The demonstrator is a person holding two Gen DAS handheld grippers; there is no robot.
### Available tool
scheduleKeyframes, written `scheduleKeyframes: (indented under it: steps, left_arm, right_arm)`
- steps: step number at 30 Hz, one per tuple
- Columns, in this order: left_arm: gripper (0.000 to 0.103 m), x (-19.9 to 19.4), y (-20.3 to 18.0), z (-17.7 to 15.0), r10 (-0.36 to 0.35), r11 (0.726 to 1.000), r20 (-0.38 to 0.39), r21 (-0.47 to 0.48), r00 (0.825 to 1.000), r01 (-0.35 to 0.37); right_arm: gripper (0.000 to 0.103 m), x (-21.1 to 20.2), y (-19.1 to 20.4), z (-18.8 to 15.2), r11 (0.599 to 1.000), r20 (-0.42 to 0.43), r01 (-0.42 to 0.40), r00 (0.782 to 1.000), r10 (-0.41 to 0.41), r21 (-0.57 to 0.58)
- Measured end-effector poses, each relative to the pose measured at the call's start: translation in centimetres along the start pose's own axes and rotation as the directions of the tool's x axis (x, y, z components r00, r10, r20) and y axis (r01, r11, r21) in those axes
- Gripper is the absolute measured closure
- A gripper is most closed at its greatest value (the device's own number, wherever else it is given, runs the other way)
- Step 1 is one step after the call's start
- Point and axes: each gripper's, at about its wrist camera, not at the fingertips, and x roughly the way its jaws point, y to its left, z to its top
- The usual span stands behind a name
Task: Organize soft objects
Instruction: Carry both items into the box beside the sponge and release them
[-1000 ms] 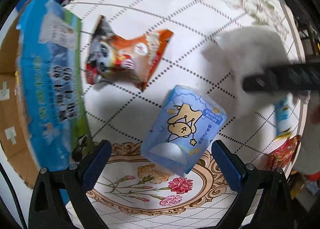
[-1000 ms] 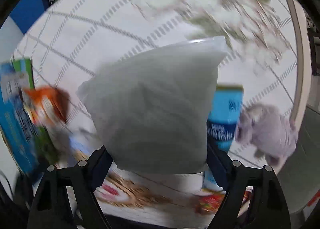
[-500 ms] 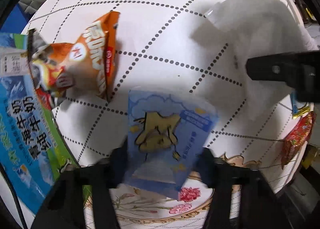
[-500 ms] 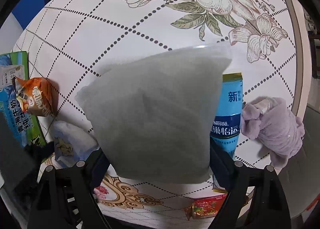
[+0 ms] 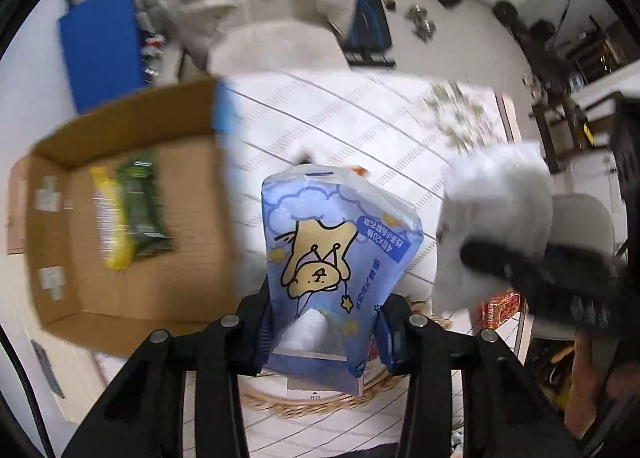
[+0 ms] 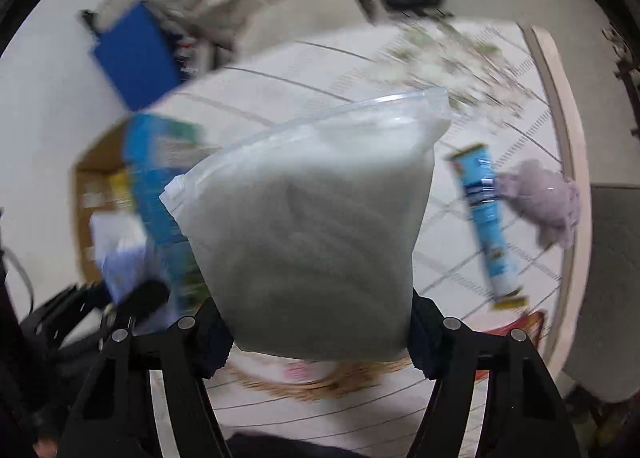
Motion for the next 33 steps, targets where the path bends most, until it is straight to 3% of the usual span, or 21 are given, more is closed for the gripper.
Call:
scheduleKeyframes:
  steps: [3,7,10,15,23,26,29,30,33]
  left_arm:
    - [0.065,-3.3,5.5,0.5,0.037,0.999,0.011,-0.032,0.999,-0.037]
    - [0.065,-4.8,14.6,0.3,0.097,0.990,-0.016,-0.104,0.995,-0.099]
    - [0.065,-3.5,20.5,-0.2,0.116,0.979,-0.062,-0.164,0.991,-0.125]
    - [0.065,0.8,27.4,-0.9,0.061,0.966,-0.166,-0.237,0.984,-0.100]
    - [0.064,6.2,30.1,-1.3,0.035,0.971,-0.270,-0.219,0.962,-0.097]
    - [0.059,7.3,30.2,-1.7,0.022,0.972,-0.302,-0.215,0.953,-0.090]
    - [0.046,7.6,30.4,-2.1,-0.018,0.971,-0.316,-0.230,0.948,-0.059]
    - [0.043,7.5,30.3,-2.2,-0.014,0.972,-0.315,-0.225,0.949,-0.060]
    - [0.032,6.5,30.0,-2.5,0.007,0.976,-0.291,-0.208,0.957,-0.070]
  right_arm:
    - [0.031,-2.3,5.8,-1.1,0.997,0.045,-0.066,0.997,0.069,-0.045]
    - [0.031,-0.6,16.2,-2.6,0.987,0.041,-0.127,0.990,0.132,-0.096]
    - [0.031,2.7,21.2,-2.7,0.986,0.004,-0.131,0.991,0.132,-0.101]
    - [0.031,9.2,25.9,-1.9,0.996,-0.046,-0.060,0.997,0.057,-0.068]
    - [0.031,16.1,26.5,-1.2,1.000,-0.113,0.028,0.993,-0.029,-0.008]
    - [0.029,17.8,26.5,-1.2,0.999,-0.148,0.039,0.988,-0.040,-0.005]
    - [0.011,19.1,27.0,-1.5,0.999,-0.194,0.048,0.980,-0.049,-0.012]
    - [0.001,19.2,27.3,-1.5,0.998,-0.193,0.052,0.980,-0.055,-0.022]
    - [0.000,19.3,28.0,-1.5,0.997,-0.188,0.056,0.980,-0.066,-0.056]
